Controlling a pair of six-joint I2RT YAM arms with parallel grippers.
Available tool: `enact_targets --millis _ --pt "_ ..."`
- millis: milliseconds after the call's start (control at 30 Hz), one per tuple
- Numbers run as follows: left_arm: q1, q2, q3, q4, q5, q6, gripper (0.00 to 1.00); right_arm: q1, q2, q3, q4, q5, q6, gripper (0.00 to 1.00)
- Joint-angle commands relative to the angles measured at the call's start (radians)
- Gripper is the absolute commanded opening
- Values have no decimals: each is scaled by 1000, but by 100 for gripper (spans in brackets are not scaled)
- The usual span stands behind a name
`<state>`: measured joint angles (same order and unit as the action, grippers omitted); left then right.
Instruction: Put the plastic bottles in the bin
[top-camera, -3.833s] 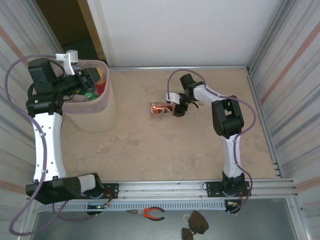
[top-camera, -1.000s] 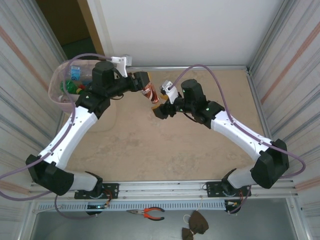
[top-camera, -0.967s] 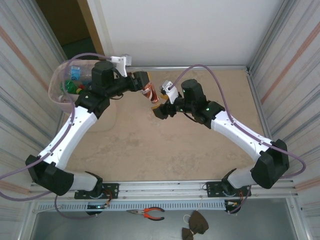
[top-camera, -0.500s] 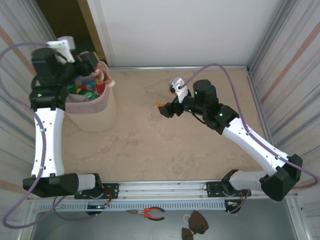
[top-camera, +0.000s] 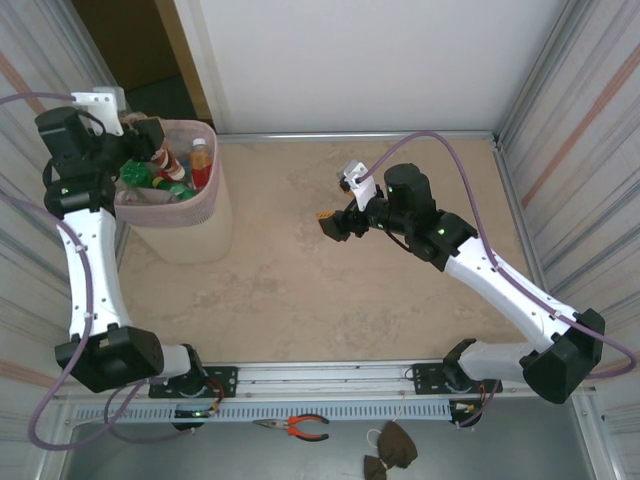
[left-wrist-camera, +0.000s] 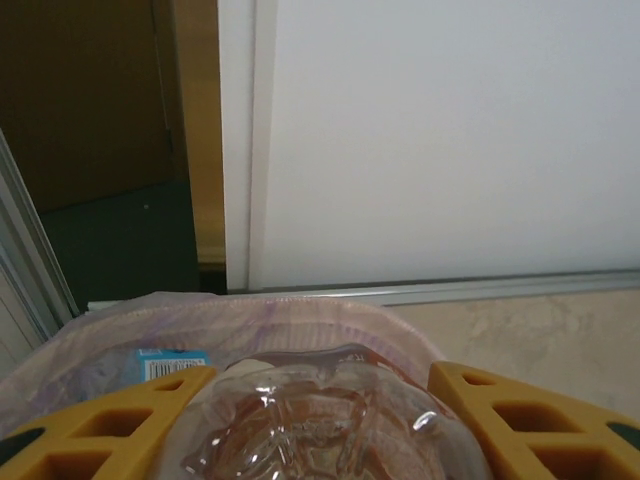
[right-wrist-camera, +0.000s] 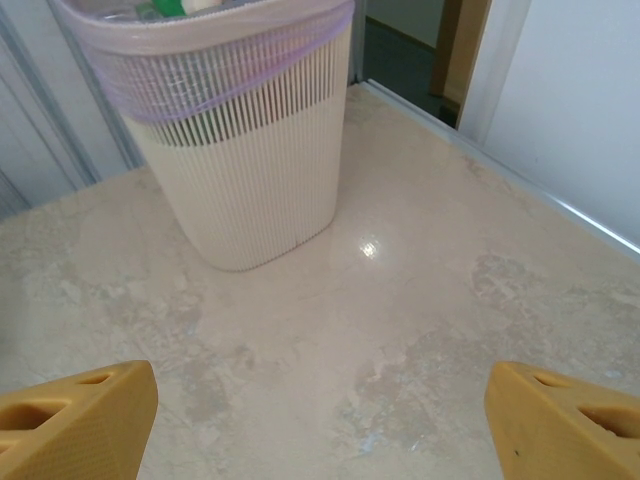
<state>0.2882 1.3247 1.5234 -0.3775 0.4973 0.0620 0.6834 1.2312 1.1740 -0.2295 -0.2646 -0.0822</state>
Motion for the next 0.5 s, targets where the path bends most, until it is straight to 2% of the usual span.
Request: enact_targets --millis 0,67,200,467 --pt "-40 -35 -90 157 14 226 43 6 -5 9 -2 -5 -6 84" --pt "-77 -28 -105 141 -43 316 43 5 -3 12 -3 -7 -6 84" --pt "-134 34 -28 -34 -154 429 42 7 -3 12 -13 -6 -9 84" --pt "-187 60 -29 -167 -340 534 43 7 5 6 -11 -11 -11 84"
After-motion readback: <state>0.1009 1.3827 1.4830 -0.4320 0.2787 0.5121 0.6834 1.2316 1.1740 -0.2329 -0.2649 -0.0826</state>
